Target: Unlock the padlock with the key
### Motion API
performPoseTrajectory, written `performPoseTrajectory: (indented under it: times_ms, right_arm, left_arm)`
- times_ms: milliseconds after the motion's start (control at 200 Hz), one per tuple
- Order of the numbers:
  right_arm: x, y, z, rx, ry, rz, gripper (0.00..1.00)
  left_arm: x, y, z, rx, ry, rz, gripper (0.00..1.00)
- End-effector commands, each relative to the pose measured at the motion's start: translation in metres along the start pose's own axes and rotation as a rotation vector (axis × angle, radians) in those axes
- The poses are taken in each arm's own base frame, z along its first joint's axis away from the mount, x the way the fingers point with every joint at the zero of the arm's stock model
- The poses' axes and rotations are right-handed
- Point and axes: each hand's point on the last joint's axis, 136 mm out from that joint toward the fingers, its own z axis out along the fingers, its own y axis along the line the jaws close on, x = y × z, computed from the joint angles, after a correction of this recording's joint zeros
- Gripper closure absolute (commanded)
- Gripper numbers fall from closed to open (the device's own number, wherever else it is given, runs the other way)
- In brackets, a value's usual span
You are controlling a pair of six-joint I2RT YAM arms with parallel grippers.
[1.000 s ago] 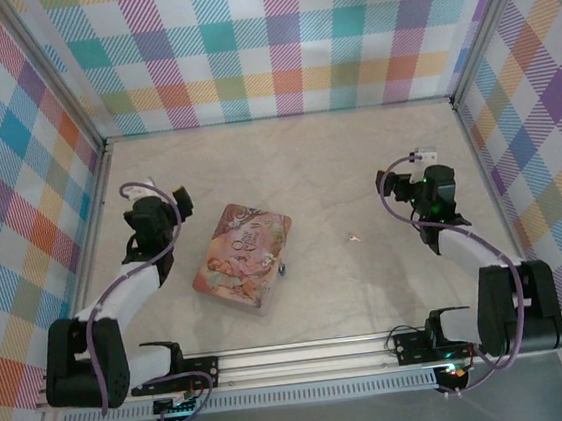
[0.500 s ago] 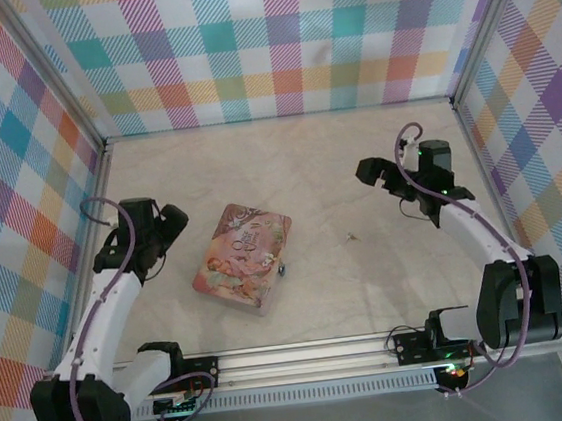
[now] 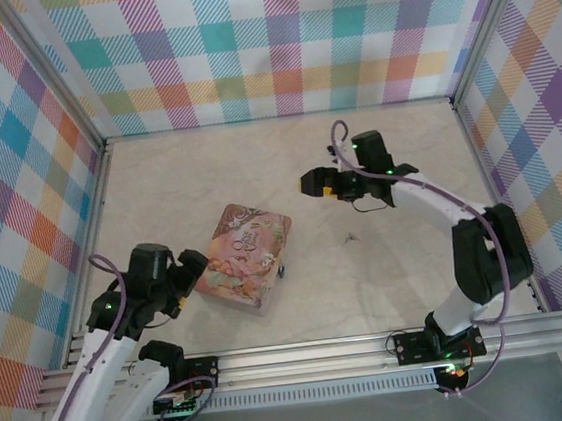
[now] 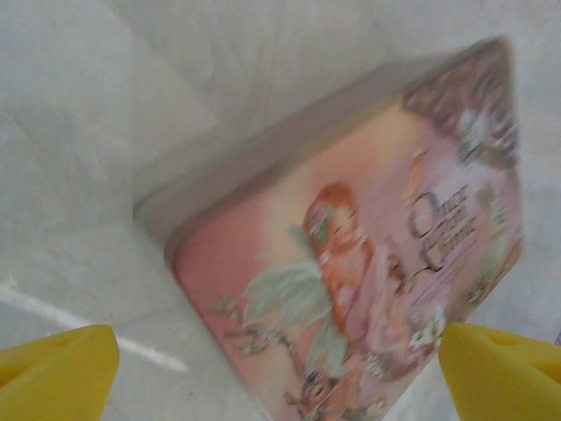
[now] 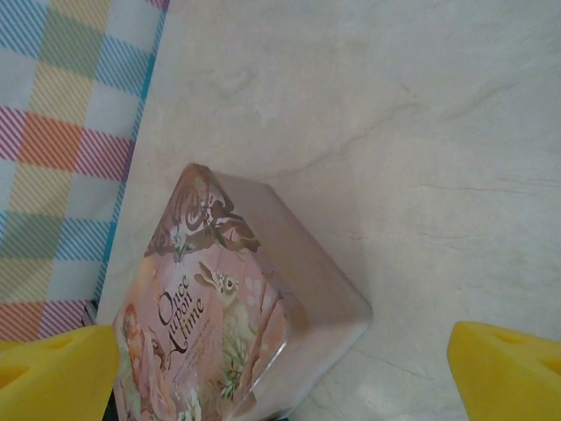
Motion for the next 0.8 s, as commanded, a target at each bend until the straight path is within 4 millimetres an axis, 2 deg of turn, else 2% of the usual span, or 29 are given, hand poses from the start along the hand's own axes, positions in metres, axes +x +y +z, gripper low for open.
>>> performPoseTrajectory:
  times_ms: [0,170,400,545,670,795]
  right_arm:
    - [0.004,0.007,0.022,-0.024,0.072,-0.017,0.07]
    - [0.015,0.015,0.063,-0.030,0.175,-0.042,0.12]
    - [0.029,0.024,0.096,-0.061,0.272,-0.056,0.17]
    - [0.040,0.020,0.097,-0.059,0.296,-0.051,0.20]
    - [0.053,0.012,0.084,-0.021,0.291,-0.058,0.20]
    - [0.066,0.005,0.068,0.021,0.281,-0.065,0.21]
  left_arm:
    - [0.014,0.001,0.016,-0.008,0.026,-0.056,0.06]
    - [0.027,-0.024,0.041,0.058,0.069,-0.022,0.04]
    - [0.016,-0.052,0.053,0.100,0.022,0.015,0.02]
    - [0.007,-0.069,0.061,0.089,-0.007,0.065,0.01]
    - [0.003,-0.087,0.073,0.079,-0.006,0.108,0.01]
    - [-0.002,-0.115,0.086,0.087,0.011,0.161,0.01]
